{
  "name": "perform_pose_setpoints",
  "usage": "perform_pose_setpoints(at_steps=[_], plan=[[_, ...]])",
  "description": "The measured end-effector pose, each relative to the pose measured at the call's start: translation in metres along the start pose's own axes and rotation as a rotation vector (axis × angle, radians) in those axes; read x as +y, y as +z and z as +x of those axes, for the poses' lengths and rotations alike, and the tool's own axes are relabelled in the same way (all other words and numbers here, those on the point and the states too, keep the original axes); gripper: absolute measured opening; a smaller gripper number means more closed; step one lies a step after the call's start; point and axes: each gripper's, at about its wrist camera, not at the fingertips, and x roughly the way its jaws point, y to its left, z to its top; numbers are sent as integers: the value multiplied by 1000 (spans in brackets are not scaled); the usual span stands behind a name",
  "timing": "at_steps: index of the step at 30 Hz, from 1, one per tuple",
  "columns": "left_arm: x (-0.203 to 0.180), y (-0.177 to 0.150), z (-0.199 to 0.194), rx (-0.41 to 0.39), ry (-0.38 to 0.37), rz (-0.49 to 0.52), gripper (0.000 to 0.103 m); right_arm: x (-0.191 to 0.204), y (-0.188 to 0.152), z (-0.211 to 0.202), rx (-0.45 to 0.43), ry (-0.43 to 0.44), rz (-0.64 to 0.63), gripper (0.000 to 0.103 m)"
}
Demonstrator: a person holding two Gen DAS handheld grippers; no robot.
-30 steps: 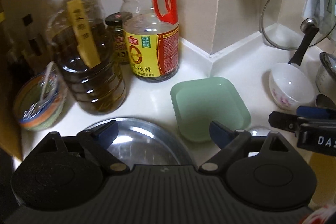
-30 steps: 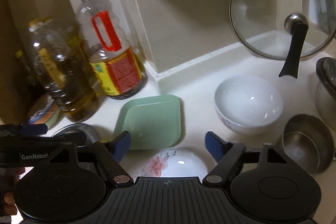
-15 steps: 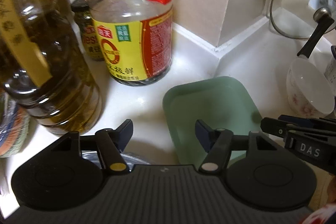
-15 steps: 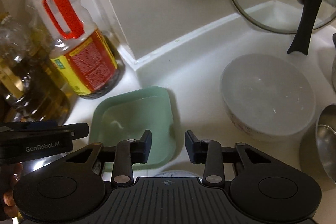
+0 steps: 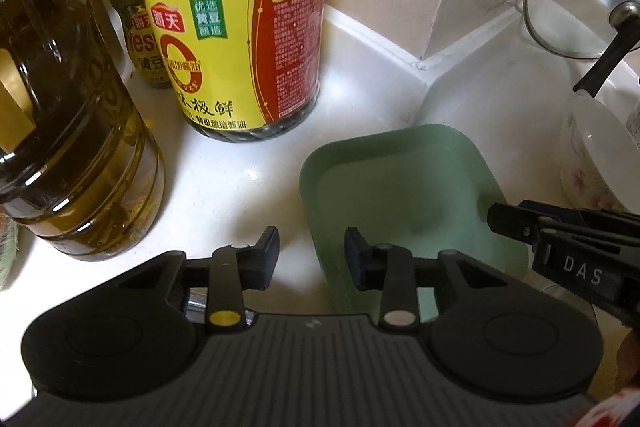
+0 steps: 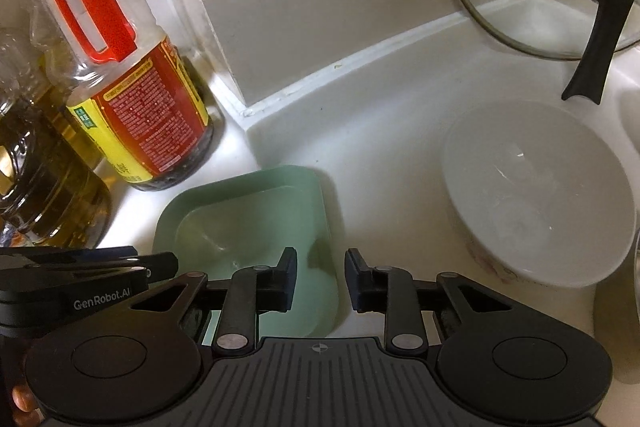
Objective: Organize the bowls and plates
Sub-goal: 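Close the right gripper on the rim of the mint-green plate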
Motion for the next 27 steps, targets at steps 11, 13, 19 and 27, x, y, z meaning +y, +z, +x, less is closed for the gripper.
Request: perform_pose_setpoints(at_steps=[11, 13, 19, 27], plan=[[-3, 0, 5, -6, -31, 15, 16, 1, 0, 9, 8, -31, -27, 7], [-4, 0, 5, -9, -30, 17, 16, 2, 1, 9, 5, -33, -32, 7], [-3, 0, 6, -13, -38, 13, 16, 3, 1, 11, 4, -36, -48, 7], [-1, -2, 0, -30, -49, 8, 15, 5, -2, 5, -30, -31, -63, 6]])
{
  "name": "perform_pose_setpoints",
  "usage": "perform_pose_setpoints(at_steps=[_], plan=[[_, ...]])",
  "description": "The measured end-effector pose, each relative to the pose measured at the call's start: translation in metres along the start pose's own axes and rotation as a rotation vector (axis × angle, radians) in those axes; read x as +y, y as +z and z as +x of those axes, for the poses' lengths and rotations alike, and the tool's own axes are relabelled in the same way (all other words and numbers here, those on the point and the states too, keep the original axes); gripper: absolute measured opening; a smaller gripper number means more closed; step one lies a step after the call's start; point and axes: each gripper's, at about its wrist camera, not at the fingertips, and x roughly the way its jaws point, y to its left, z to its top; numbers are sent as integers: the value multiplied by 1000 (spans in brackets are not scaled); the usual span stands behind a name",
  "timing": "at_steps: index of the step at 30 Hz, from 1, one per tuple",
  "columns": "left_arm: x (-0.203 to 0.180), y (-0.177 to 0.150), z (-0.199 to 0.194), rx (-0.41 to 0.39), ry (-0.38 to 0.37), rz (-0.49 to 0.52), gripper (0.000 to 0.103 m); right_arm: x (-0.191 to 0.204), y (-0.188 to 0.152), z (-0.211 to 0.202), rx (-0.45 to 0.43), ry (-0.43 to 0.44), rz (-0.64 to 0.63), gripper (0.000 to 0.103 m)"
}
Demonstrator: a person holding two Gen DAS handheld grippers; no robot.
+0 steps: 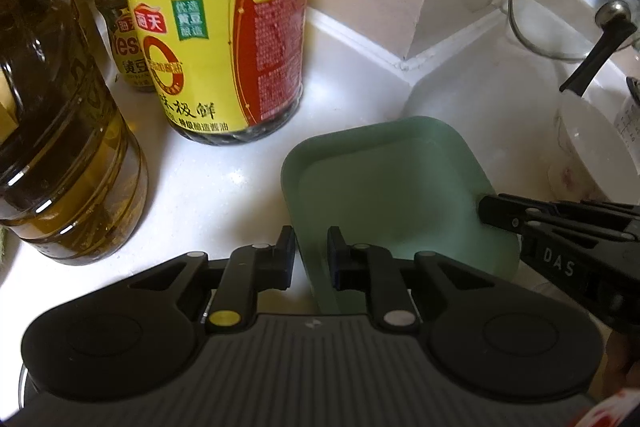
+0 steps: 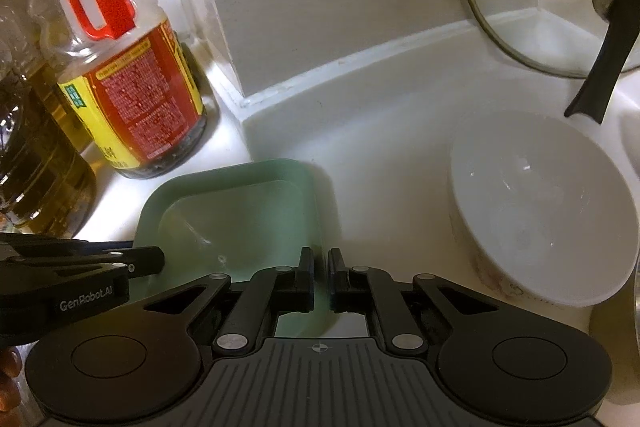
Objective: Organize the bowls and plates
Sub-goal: 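Close the right gripper on the rim of the mint-green plate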
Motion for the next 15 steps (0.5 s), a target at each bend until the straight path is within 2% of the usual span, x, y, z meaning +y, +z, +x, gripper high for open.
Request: perform_pose_setpoints(at_steps=[15], plan=[[2, 3, -30, -53, -18, -9, 15, -2, 6, -22, -22, 28, 23, 6]])
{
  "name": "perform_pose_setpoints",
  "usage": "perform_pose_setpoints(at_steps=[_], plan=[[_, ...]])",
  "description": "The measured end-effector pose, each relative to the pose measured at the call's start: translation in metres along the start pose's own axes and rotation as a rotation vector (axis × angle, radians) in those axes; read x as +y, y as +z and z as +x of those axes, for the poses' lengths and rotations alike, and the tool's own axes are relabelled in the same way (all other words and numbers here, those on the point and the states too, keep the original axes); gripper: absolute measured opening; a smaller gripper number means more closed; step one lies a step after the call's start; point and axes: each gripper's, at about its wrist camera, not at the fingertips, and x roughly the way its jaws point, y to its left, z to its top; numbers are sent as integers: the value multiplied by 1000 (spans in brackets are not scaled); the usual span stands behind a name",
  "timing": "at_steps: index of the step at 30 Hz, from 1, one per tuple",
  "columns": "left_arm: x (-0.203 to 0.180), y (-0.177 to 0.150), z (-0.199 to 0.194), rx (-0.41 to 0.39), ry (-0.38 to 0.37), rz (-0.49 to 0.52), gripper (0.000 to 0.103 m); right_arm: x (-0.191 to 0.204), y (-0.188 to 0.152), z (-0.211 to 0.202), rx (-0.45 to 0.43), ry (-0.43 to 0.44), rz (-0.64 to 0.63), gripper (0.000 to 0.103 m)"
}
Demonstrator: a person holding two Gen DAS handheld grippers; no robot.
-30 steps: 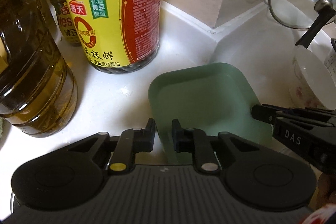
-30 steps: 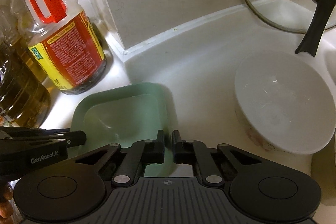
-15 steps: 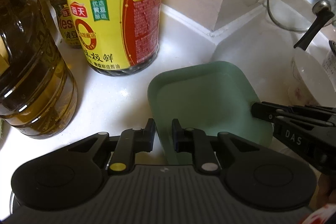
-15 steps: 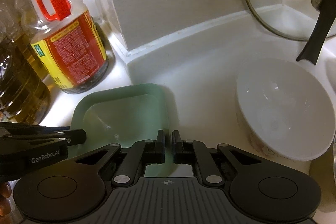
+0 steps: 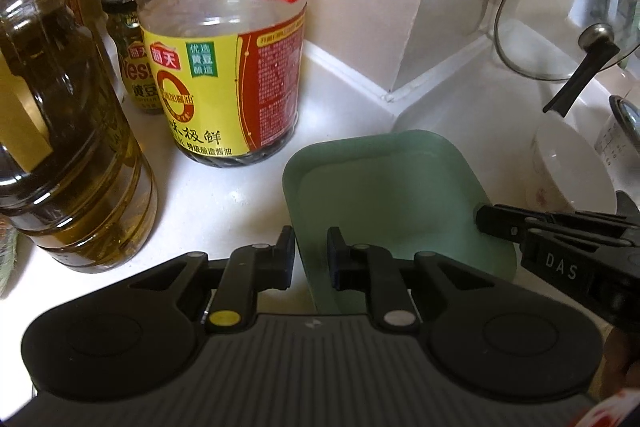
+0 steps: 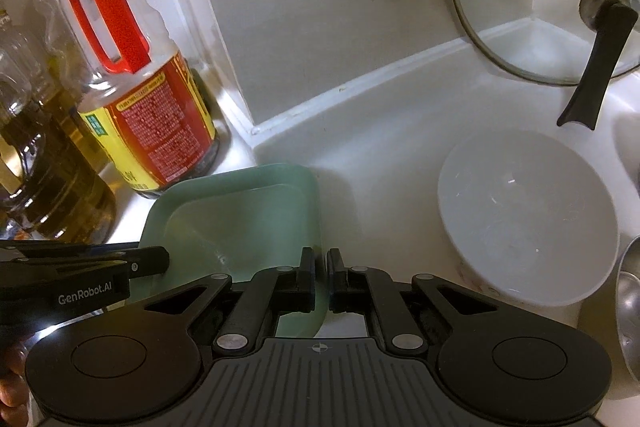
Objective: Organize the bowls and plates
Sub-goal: 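Close the right gripper on the rim of the mint-green plate, then carry the green plate over the steel basin and lower it inside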
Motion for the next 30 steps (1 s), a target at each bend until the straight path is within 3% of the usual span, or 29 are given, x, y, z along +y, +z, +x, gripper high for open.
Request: perform_pose_setpoints(at_steps=[16, 30], plan=[[-2, -14, -50, -77, 74, -70, 15, 19, 1, -40, -40, 90, -63, 6], [15, -59, -95, -117, 190, -189, 15, 54, -12, -57, -31, 225, -160, 6]])
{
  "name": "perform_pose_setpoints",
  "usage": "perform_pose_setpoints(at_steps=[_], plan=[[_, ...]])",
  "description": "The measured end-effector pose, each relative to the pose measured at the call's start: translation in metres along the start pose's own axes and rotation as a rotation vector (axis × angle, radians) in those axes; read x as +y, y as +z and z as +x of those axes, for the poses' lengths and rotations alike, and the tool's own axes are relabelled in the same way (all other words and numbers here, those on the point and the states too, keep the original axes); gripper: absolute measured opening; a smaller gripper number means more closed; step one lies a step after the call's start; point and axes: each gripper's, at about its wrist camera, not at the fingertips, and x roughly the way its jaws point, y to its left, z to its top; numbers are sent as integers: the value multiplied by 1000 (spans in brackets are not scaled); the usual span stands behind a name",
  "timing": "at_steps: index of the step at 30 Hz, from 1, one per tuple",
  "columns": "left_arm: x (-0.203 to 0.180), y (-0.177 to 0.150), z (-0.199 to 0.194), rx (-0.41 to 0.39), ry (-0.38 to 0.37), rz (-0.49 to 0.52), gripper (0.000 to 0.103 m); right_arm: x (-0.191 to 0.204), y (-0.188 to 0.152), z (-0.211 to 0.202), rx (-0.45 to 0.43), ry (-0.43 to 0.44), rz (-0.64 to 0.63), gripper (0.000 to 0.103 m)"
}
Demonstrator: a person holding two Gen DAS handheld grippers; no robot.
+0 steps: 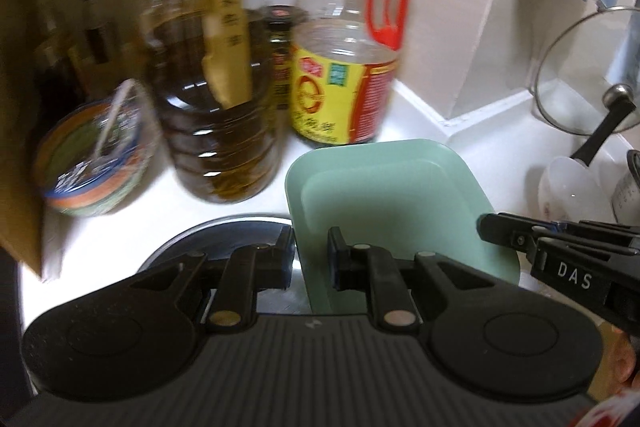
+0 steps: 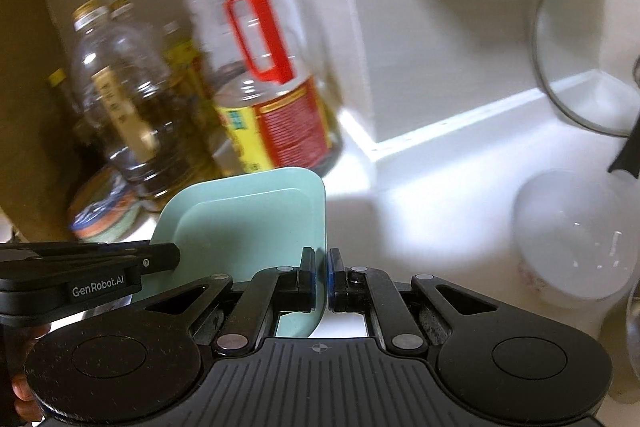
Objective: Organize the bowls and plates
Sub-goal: 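Carry the green plate over the steel basin and lower it inside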
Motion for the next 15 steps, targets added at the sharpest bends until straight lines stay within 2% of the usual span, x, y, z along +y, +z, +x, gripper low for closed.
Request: perform_pose_setpoints(at_steps=[15], plan=[[49, -46, -36, 10, 124, -122, 15, 53, -19, 10, 68, 137, -103, 6]])
